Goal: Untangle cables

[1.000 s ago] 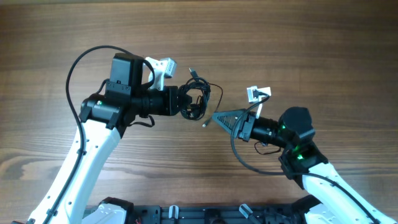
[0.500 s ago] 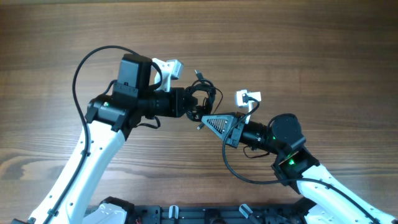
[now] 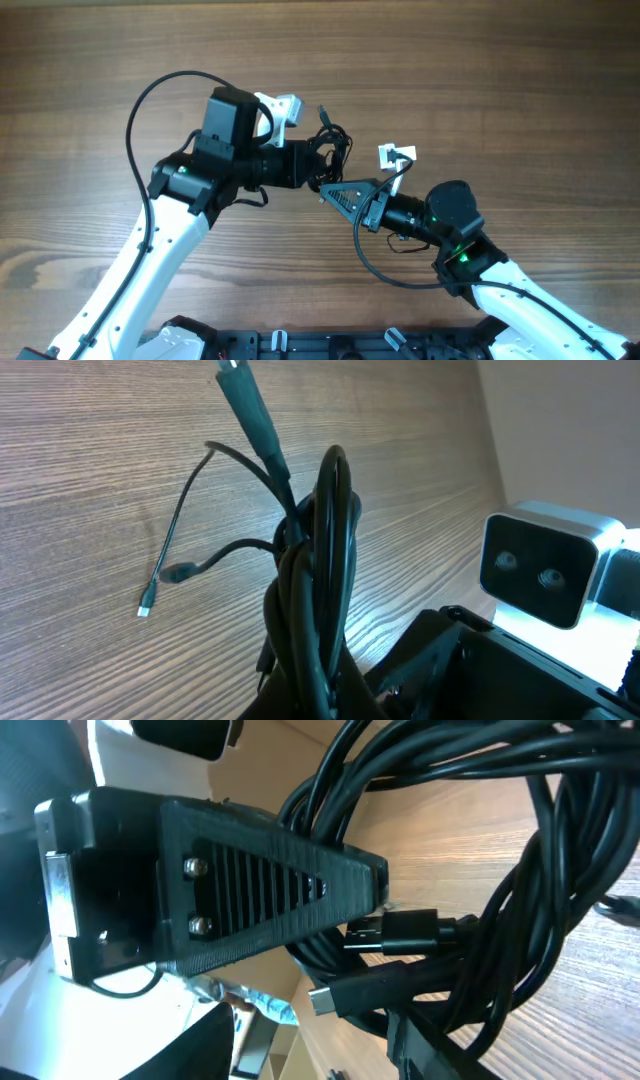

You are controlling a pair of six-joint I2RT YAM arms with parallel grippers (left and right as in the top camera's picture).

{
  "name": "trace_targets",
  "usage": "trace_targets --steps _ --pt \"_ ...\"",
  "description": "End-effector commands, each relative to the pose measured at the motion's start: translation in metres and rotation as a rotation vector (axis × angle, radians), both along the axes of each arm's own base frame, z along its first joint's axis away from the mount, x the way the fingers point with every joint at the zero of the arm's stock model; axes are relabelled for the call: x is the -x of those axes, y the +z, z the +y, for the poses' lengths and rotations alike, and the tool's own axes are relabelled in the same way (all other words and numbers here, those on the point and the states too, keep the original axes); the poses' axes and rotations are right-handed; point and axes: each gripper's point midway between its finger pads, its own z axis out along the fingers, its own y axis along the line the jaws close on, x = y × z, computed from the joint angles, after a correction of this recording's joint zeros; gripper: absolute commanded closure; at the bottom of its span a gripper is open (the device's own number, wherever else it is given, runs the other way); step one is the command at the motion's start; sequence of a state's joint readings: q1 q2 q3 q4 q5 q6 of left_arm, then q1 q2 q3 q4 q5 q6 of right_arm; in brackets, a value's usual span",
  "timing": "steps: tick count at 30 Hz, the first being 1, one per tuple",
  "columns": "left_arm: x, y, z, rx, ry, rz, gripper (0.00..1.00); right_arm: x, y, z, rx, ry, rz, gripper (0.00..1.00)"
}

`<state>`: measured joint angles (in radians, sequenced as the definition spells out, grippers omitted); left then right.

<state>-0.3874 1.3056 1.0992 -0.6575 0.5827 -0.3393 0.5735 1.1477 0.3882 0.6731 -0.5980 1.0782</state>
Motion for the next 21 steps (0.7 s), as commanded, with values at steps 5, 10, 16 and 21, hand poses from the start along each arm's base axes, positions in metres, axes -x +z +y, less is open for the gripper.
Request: trace_targets --steps 5,10,16,21 --pt "0.011 0.011 -0.022 0.039 -0.070 -0.020 0.96 -0.010 -0.010 -0.003 -0.017 -0.069 0.131 0.49" --pt "0.015 0.013 -0.029 0.043 -0.093 -0.032 0.96 -0.015 -0.025 -0.008 0.025 -0.112 0.178 0.54" --pt "0.018 0.012 -0.032 0.037 -0.107 -0.033 0.96 -0.023 -0.028 -0.013 0.037 -0.173 0.173 0.81" --pt "0.012 -0.004 -0.016 -0.069 -0.032 -0.021 0.96 -0.024 -0.028 -0.014 0.034 -0.177 0.176 0.95"
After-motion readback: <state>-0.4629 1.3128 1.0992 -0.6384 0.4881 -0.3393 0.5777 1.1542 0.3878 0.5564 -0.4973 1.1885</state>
